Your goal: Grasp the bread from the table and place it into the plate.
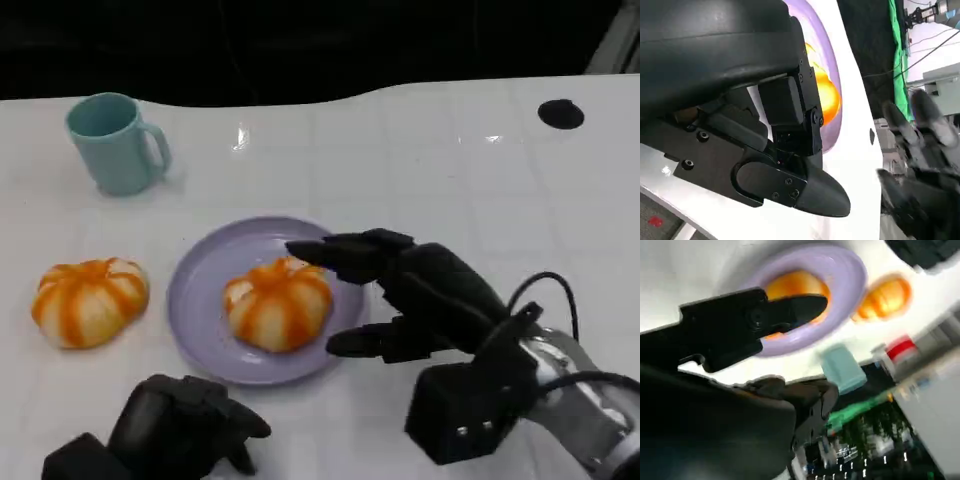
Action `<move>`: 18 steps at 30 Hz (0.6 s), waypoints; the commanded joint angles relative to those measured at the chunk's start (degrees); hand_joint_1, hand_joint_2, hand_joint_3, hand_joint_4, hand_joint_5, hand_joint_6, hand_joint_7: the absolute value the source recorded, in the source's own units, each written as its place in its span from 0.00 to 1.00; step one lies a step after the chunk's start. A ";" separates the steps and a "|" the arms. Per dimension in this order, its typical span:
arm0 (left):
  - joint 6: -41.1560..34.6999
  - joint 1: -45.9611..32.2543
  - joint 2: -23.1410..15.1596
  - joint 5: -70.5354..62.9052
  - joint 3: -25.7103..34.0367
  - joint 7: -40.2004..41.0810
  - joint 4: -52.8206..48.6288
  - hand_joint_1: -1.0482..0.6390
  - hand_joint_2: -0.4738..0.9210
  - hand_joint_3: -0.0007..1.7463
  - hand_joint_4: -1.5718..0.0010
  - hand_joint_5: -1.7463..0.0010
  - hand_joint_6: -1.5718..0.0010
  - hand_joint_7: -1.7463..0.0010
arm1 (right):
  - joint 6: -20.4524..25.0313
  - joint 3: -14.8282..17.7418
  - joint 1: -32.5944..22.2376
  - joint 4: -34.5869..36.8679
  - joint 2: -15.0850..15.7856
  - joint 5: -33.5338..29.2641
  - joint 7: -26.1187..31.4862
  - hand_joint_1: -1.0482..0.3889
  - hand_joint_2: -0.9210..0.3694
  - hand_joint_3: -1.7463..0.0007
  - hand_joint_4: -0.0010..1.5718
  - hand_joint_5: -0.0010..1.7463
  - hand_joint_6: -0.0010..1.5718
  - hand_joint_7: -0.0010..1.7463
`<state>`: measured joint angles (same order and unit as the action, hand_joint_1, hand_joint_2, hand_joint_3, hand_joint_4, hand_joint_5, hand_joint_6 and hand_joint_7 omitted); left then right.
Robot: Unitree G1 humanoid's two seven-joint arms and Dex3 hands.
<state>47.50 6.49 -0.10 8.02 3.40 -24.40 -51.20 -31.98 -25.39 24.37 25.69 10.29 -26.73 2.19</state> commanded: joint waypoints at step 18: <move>-2.09 0.03 -1.83 -0.34 0.89 -0.63 0.17 0.00 1.00 0.06 0.17 0.42 0.03 0.80 | -10.17 11.29 -19.33 -10.36 -1.00 28.20 -14.18 0.47 0.03 0.88 0.43 0.76 0.49 0.52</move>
<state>46.31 7.03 -1.03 8.07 4.34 -25.17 -51.32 -42.51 -15.65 7.05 16.61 8.92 -0.31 -10.95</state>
